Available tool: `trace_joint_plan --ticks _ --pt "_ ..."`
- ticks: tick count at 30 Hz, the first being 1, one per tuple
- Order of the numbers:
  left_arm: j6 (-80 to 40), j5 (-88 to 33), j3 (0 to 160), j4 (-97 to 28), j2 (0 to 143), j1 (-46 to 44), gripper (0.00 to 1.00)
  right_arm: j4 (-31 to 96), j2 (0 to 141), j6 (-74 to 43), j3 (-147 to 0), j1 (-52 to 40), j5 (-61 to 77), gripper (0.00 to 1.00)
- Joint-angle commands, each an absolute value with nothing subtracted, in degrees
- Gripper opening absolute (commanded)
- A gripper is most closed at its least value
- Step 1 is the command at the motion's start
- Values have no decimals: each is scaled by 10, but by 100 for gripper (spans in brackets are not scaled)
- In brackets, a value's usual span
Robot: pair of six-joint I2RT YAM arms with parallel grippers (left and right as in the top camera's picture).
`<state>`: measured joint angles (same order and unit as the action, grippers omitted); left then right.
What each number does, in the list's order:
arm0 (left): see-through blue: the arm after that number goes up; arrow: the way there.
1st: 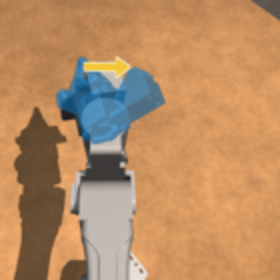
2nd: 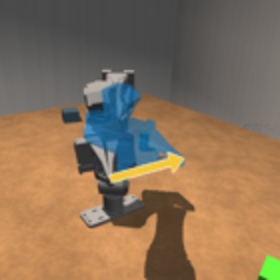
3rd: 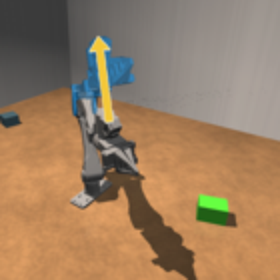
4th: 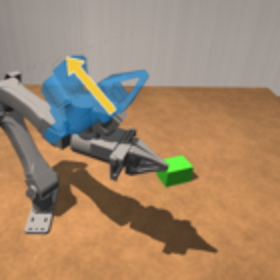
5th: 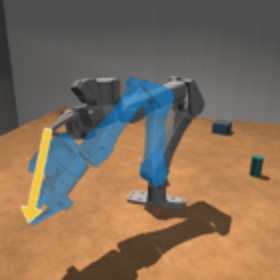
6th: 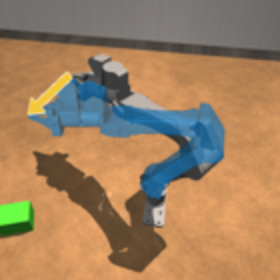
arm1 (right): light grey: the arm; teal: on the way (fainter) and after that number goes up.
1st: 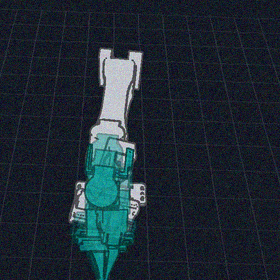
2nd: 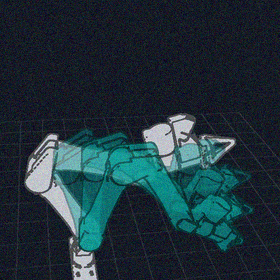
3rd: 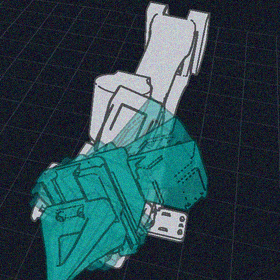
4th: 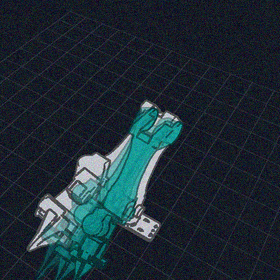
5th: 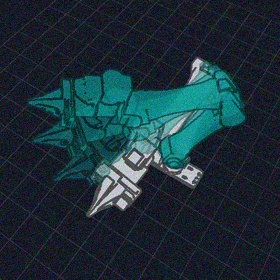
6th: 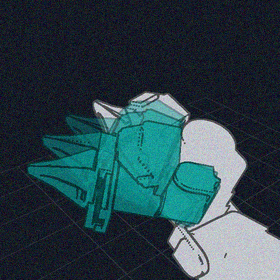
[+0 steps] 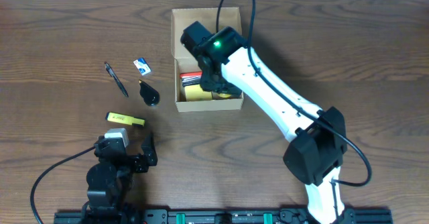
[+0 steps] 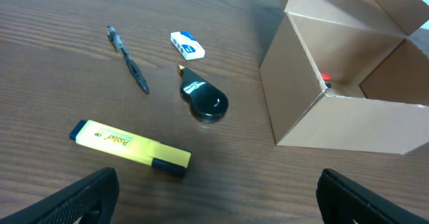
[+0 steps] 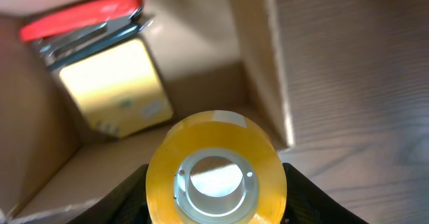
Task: Pack container
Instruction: 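Carry the tape roll with the right gripper over the box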
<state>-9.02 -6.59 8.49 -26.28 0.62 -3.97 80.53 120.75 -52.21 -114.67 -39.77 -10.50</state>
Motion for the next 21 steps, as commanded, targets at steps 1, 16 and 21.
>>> trace_joint_plan --ticks 1,16,21 --pt "-88 -58 74 -261 2 -42 95 798 1207 -502 -1135 -385 -135 1" --pt "-88 -58 74 -261 2 -42 95 740 1228 -406 -1134 -373 -112 1" --pt "-88 -58 74 -261 2 -42 95 740 1230 -406 -1121 -371 -102 1"
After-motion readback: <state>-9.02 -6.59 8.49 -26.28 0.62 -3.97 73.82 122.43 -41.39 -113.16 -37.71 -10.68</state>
